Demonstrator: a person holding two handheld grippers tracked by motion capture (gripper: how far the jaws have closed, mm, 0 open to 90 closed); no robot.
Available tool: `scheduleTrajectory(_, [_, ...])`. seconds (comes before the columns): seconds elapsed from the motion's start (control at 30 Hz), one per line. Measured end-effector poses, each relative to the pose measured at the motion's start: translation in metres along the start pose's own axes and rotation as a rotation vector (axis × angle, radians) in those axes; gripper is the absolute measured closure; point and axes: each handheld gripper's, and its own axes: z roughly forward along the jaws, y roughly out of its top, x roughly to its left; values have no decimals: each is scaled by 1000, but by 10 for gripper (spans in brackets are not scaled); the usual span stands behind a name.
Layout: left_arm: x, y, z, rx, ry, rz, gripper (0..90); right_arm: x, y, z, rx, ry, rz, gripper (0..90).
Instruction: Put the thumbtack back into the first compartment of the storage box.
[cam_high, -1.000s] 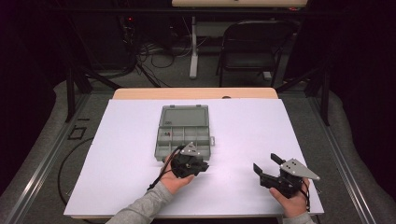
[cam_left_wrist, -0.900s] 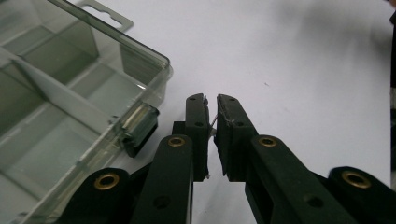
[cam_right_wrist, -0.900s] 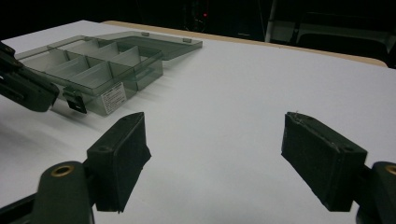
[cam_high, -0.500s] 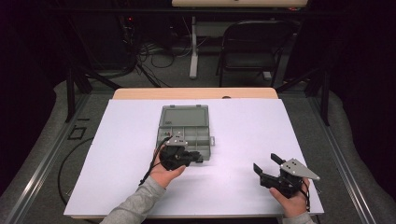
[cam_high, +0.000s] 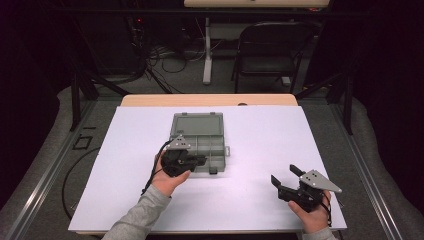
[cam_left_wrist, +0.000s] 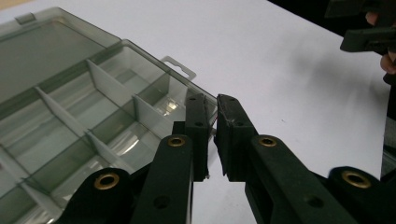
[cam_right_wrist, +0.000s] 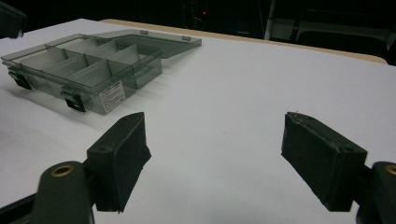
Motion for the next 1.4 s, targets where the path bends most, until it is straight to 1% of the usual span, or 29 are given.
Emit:
scheduleTrajectory(0.2, [8,4,-14,-27,31,-11,836,0,0,1,3,0,-2,217])
scheduleTrajectory(0.33, [14,5,-24,-37,76,-11,836,1,0,1,6,-1,3,217])
scheduleTrajectory(0.4, [18,5,-28,-45,95,-27,836,1,0,1,7,-1,1,217])
scheduleTrajectory(0.43, [20,5,-30,-46,102,-26,837,1,0,1,6,-1,2,217])
scheduleTrajectory(0.67, [36,2,-42,-64,169,-63,836,1,-1,1,6,-3,2,217])
scheduleTrajectory(0.8, [42,1,-48,-64,211,-71,836,0,0,1,6,-2,0,217])
scheduleTrajectory(0.97, [47,0,-50,-61,234,-89,836,0,0,0,1,1,-2,217])
scheduleTrajectory(1.07, [51,0,-50,-57,249,-93,836,1,0,0,2,2,-3,217])
scheduleTrajectory(1.13, [55,0,-50,-58,257,-106,836,1,0,0,1,3,-4,217])
scheduleTrajectory(1.27, [64,0,-46,-55,274,-128,836,1,0,1,1,3,-5,217])
scheduleTrajectory(1.4, [73,1,-40,-36,294,-145,836,1,0,1,1,2,-8,217])
